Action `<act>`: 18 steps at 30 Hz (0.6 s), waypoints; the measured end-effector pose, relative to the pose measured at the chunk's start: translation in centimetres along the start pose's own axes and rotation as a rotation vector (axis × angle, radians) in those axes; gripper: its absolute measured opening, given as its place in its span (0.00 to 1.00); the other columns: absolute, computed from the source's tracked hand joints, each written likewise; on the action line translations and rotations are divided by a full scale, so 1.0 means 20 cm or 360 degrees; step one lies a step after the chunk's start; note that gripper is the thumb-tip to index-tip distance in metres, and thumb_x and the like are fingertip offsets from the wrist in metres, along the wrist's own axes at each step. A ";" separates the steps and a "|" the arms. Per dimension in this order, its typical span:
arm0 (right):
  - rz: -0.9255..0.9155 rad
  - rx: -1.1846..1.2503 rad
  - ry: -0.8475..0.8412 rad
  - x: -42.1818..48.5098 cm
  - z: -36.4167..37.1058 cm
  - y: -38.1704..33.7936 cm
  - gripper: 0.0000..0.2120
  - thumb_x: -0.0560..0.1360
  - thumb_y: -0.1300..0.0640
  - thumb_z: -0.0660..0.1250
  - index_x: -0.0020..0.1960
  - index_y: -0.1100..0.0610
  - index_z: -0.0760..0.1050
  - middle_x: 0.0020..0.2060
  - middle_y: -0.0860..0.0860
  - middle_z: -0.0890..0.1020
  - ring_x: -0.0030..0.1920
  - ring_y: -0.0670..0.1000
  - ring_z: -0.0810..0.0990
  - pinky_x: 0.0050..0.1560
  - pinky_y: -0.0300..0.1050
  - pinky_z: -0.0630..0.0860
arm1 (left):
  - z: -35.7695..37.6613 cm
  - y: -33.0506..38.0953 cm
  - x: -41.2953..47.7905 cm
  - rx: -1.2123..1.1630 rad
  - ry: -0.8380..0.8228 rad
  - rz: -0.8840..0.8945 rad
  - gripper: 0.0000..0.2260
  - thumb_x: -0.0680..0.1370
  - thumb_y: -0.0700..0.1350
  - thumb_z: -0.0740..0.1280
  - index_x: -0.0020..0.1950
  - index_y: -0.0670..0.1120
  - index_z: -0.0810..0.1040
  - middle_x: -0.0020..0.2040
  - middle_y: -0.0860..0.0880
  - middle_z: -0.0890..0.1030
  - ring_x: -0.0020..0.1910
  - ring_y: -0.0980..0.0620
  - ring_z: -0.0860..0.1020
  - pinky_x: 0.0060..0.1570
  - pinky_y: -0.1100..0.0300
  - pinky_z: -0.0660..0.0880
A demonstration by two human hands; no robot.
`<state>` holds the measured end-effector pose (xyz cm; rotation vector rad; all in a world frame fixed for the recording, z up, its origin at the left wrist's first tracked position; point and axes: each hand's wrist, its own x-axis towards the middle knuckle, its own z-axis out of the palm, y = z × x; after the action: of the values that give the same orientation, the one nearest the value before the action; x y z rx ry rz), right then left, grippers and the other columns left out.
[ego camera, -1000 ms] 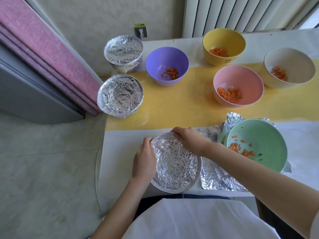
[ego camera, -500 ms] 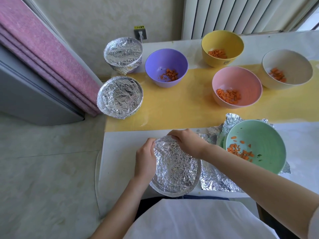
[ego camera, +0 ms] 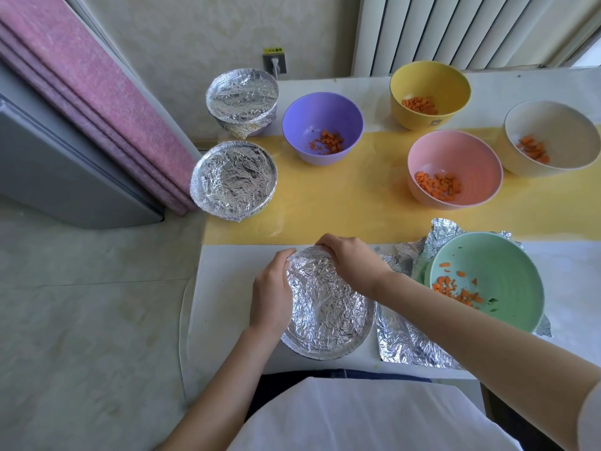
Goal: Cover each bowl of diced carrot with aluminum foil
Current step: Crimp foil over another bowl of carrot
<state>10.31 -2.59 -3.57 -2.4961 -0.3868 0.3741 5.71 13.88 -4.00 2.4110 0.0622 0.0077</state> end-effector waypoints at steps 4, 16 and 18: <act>-0.0124 0.0092 -0.0015 0.04 -0.04 -0.03 0.15 0.82 0.55 0.54 0.65 0.58 0.71 0.54 0.56 0.81 0.50 0.58 0.80 0.49 0.51 0.76 | -0.05 -0.05 0.02 0.0051 0.0207 -0.0105 0.16 0.79 0.32 0.57 0.63 0.44 0.75 0.53 0.43 0.81 0.50 0.43 0.78 0.43 0.60 0.68; 0.0433 -0.0381 -0.0339 0.16 0.07 0.12 0.16 0.82 0.57 0.51 0.68 0.60 0.65 0.70 0.55 0.66 0.68 0.59 0.64 0.64 0.53 0.67 | -0.24 -0.27 0.09 0.0009 0.0638 -0.0622 0.14 0.81 0.35 0.53 0.62 0.39 0.73 0.54 0.39 0.79 0.51 0.39 0.75 0.43 0.62 0.62; 0.0416 -0.0424 -0.0372 0.16 0.08 0.13 0.16 0.82 0.58 0.52 0.67 0.61 0.66 0.70 0.55 0.65 0.69 0.58 0.62 0.64 0.53 0.67 | -0.24 -0.29 0.09 0.0006 0.0628 -0.0646 0.14 0.81 0.35 0.53 0.63 0.39 0.72 0.54 0.38 0.79 0.52 0.39 0.75 0.43 0.62 0.62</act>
<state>13.10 -2.68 -6.98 -2.7808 -0.2110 0.7684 7.13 21.48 -4.25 2.3250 0.7292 0.2948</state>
